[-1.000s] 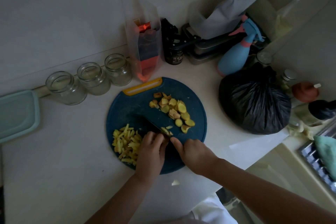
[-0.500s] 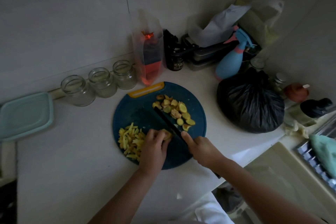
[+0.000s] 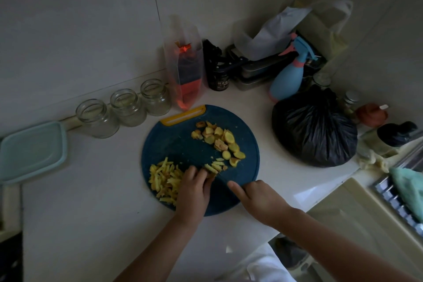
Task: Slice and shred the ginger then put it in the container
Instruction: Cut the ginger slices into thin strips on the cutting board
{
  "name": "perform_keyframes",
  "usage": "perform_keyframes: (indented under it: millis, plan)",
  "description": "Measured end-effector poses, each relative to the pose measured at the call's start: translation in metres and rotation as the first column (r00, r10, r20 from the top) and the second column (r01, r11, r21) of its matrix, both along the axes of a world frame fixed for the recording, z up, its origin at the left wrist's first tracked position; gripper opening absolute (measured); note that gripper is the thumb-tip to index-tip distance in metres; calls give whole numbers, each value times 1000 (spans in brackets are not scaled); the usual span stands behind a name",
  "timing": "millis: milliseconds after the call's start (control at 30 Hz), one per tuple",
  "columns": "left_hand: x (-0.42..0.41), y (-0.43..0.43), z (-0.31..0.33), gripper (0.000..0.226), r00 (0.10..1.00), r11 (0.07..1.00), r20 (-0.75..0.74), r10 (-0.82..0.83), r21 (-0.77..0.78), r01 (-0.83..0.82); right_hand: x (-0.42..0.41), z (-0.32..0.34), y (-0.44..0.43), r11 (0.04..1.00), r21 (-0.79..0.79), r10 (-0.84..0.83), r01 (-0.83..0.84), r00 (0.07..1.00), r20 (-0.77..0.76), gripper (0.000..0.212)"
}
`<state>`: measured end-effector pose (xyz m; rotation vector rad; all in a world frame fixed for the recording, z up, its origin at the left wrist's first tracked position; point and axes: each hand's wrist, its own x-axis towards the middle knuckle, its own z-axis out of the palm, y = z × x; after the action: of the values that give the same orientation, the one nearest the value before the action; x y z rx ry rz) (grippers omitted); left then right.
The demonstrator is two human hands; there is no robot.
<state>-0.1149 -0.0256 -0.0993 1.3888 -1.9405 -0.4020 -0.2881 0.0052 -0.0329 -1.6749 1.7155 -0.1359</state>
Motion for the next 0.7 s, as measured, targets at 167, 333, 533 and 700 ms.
perform_keyframes:
  millis: [167,333,533,700]
  plan:
    - [1,-1,0,13,1000,1000,-24,4,-5,-4,1,-4,-1,999,31,-22,21,999,32,75]
    - [0,-1,0,19,998,998,-51,22,56,-20,2,4,-6,981,175,-108,89,989,103,66]
    - [1,-3,-2,20,996,996,-84,31,81,-25,3,12,-15,963,259,-97,71,991,89,63]
    - [2,-6,-7,17,996,998,-85,36,52,-31,9,18,-22,965,261,-46,32,998,48,60]
